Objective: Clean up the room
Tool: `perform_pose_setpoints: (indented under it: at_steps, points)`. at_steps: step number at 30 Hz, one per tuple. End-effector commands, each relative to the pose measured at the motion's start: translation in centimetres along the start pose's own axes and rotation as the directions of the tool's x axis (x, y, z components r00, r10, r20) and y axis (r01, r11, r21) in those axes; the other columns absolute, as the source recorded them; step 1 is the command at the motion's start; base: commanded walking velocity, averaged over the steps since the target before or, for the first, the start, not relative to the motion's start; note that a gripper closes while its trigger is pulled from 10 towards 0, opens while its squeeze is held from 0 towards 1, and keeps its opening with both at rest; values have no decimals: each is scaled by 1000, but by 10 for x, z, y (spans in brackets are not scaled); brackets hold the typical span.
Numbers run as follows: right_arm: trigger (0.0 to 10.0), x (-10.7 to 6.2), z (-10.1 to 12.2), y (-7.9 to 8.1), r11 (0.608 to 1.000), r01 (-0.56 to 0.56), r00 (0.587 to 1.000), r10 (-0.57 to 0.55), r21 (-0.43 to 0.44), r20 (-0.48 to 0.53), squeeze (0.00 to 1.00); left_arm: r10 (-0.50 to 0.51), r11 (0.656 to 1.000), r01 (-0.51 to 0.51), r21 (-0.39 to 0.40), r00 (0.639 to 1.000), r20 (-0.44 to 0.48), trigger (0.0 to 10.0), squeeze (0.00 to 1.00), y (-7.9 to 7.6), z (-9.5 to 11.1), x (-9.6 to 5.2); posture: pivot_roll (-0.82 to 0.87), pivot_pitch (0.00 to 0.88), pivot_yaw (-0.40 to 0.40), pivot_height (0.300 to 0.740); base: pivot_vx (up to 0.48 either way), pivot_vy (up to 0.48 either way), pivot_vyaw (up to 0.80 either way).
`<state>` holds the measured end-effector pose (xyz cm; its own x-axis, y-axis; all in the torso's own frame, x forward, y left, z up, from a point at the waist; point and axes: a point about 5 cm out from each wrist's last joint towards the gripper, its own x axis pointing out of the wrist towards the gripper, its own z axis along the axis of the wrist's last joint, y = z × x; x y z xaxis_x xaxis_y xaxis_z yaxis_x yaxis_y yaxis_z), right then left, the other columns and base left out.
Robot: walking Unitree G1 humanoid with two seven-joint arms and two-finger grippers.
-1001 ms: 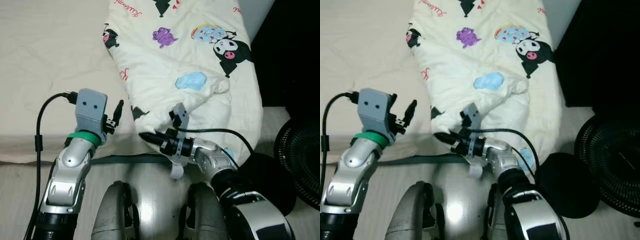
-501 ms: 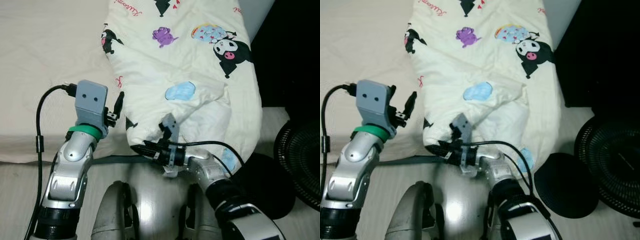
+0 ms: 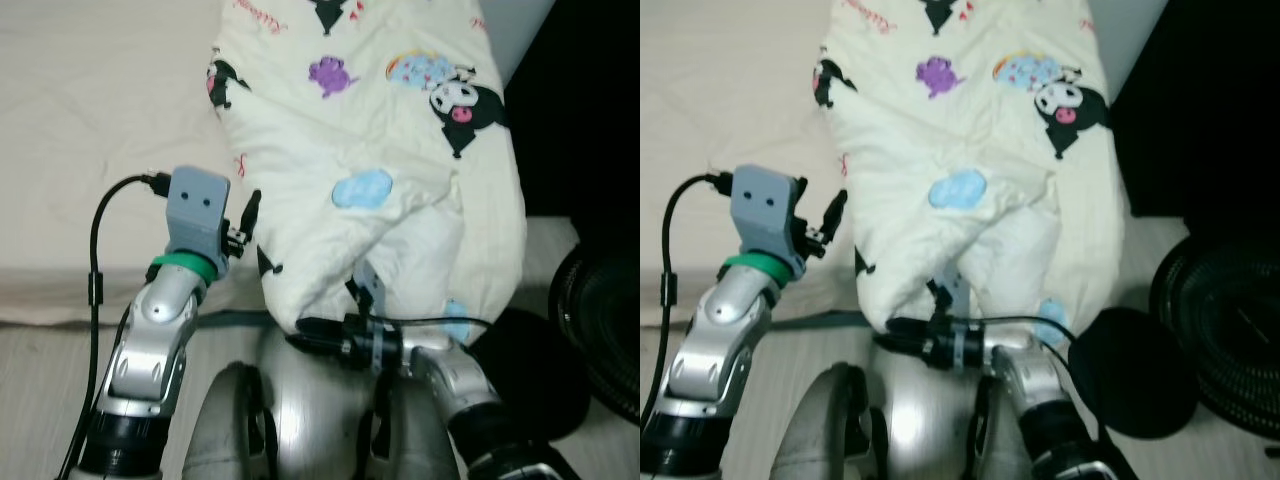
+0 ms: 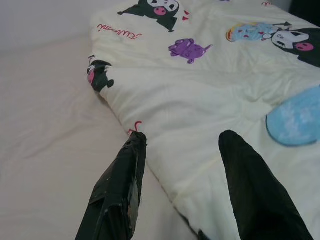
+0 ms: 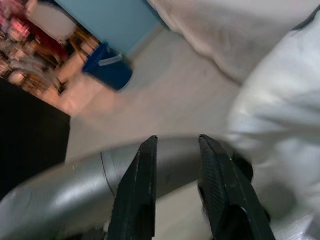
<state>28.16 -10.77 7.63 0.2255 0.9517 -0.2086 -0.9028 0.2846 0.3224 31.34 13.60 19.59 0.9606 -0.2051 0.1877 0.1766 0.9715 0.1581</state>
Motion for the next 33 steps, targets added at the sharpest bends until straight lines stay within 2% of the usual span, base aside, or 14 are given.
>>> perform_pose_setpoints:
  at_steps: [1,6,8,10,11,12,16,18,21,24,25,26,32,33]
  points:
    - [10000,-14,-17,6,999,21,998,-18,46,-54,0,-8,1000,8,1,1000,-27,10000,0,-2,-8,-2,53,220,81,615,0,0,0]
    - [10000,-39,-33,-10,949,305,950,-298,74,-89,0,-48,999,48,14,999,-20,10000,0,-11,-8,-1,41,224,79,615,0,0,0]
    - [10000,-56,-33,-36,794,603,797,-602,74,-46,0,-84,995,86,45,996,-40,10000,0,-19,-13,0,35,223,80,615,0,0,0]
    - [10000,-61,-32,-41,745,662,749,-662,78,-36,0,-92,994,95,53,995,-46,10000,0,-21,-14,0,35,223,80,615,0,0,0]
    - [10000,-76,-8,-46,654,736,630,-756,177,175,0,-169,965,190,181,978,-125,10000,0,-36,-32,-1,26,224,86,615,0,0,0]
    - [10000,-76,-8,-46,654,736,630,-756,177,175,0,-169,965,190,181,978,-125,10000,0,-36,-32,-1,26,224,86,615,0,0,0]
    - [10000,-96,18,-35,566,771,433,-802,292,411,0,-311,874,369,316,925,-221,10000,0,-65,-61,-6,4,224,94,615,0,0,0]
    - [10000,-98,19,-33,562,771,421,-804,302,420,0,-319,871,378,313,921,-225,10000,0,-67,-63,-7,4,224,94,615,0,0,0]
    - [10000,-122,40,-26,459,802,217,-819,381,530,0,-329,850,403,339,909,-255,10000,0,-92,-78,-4,-13,230,97,615,0,0,0]
    - [10000,-130,46,-24,418,815,148,-820,402,553,0,-310,848,388,361,916,-255,10000,0,-101,-81,1,-21,231,97,615,0,0,0]
    - [10000,-132,45,-24,400,823,130,-824,404,551,0,-304,848,382,367,919,-252,10000,251,-105,-81,3,-29,233,96,615,0,0,0]
    - [10000,-134,43,-24,384,830,119,-831,405,544,0,-297,851,372,372,923,-244,10000,1000,-109,-81,5,-33,235,95,615,0,0,0]
    - [10000,-126,24,-24,354,842,135,-868,406,478,0,-267,855,329,402,942,-203,10000,1000,-127,-77,14,-41,247,95,615,0,0,0]
    - [10000,-120,22,-24,364,837,150,-871,409,468,0,-238,846,298,442,953,-187,10000,110,-133,-77,17,-41,248,95,615,0,0,0]
